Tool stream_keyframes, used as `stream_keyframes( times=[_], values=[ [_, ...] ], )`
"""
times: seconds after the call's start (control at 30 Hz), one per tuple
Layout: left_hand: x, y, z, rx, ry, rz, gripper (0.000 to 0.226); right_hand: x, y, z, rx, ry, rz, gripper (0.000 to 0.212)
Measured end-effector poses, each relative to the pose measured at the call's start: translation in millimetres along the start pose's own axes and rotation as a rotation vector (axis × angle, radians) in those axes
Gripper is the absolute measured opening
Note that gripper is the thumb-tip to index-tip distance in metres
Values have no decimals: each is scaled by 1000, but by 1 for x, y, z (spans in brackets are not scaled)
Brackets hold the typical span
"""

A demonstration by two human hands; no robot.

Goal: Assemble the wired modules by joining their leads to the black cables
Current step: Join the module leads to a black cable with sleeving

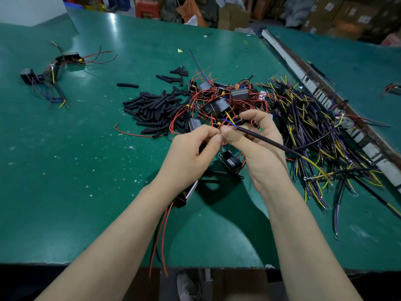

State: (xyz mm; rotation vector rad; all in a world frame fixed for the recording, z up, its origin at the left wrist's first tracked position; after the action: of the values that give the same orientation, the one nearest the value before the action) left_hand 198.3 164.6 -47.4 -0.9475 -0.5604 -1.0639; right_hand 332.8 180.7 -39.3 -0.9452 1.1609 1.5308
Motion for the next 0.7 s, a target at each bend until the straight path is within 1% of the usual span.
stream_keyframes(
  times=[0.13, 0.2, 0.27, 0.33, 0.37, 0.47, 0.57, 0.63, 0.7],
  values=[
    [0, 0, 0, 32, 108, 200, 18, 4, 1, -2, 47, 73, 28, 33],
    [-1, 0, 0, 35, 90, 188, 18, 6, 0, -2, 59, 125, 41, 32],
    [-2, -1, 2, 31, 28, 78, 16, 6, -1, 0, 41, 158, 28, 33],
    [-5, -1, 3, 20, -62, -75, 11, 3, -1, 1, -5, 171, 63, 41],
    [-5, -1, 4, 8, -109, -138, 14, 2, -1, 2, -30, 166, 93, 44],
    [-4, 1, 4, -70, -200, -298, 20, -3, 1, 2, -96, 103, 127, 44],
    [-1, 4, 3, -160, -235, -495, 20, -4, 1, 2, -117, 51, 109, 42],
    [1, 3, 2, -194, -223, -542, 15, -4, 1, 1, -135, 59, 115, 40],
    [2, 2, 1, -208, -197, -492, 12, -4, 2, 1, -138, 100, 153, 44]
  ],
)
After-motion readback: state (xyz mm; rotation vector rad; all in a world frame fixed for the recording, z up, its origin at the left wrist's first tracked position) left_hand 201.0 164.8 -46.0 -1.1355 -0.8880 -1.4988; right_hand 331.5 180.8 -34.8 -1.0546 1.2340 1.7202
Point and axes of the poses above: each hand's wrist, its own z-axis towards the middle knuckle, its own y-axis out of the palm, x = y × z, the point moved 4 cm from there along z, towards the middle knuckle
